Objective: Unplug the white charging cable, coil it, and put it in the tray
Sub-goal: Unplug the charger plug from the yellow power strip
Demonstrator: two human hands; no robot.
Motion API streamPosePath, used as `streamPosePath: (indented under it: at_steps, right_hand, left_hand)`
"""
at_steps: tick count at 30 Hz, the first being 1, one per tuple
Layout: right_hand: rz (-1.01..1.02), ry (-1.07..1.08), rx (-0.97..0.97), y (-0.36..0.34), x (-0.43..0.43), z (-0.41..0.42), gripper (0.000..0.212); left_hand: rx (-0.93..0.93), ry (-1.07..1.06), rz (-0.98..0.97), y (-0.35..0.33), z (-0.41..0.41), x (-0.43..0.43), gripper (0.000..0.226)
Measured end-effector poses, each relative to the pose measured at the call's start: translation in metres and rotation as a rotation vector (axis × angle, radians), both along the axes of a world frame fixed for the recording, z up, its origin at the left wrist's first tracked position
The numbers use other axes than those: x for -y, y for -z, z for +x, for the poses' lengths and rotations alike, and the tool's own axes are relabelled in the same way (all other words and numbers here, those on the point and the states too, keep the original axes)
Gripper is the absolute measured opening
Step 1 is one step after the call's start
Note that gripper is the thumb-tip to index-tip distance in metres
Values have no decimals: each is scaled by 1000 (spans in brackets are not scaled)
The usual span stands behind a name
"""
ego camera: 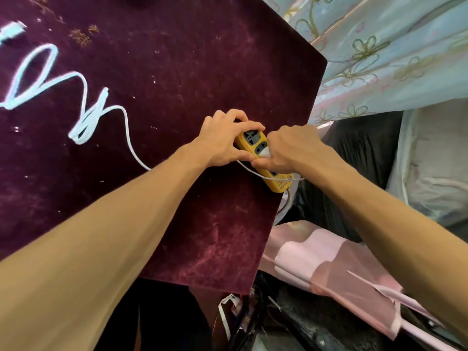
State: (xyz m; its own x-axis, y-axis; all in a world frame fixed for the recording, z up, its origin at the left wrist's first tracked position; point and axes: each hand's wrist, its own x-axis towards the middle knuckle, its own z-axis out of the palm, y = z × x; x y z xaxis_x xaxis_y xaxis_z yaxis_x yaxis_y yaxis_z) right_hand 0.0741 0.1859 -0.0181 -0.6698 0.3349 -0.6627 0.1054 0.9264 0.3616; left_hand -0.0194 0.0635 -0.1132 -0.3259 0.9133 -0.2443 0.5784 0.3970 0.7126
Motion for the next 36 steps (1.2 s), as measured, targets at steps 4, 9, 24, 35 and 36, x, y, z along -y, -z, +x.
streamPosePath:
  at_steps: [4,9,24,35,36]
  right_hand:
    - [26,-42,52,2,2,-5,58]
    - [15,-73,134,4,1,-13,70]
    - [-91,-82,146,12,-19,-10,62]
    - [-119,-50,235,15,-28,-16,52]
    - [-121,-47,227,16,-29,-16,52]
  left_hand:
    - [40,-12,4,0,-1,-1,65]
    - [74,-32,23,2,0,-1,63]
    - [25,-33,38,4,1,0,63]
    - [15,-31,48,5,3,0,59]
    - [16,-33,49,5,3,0,59]
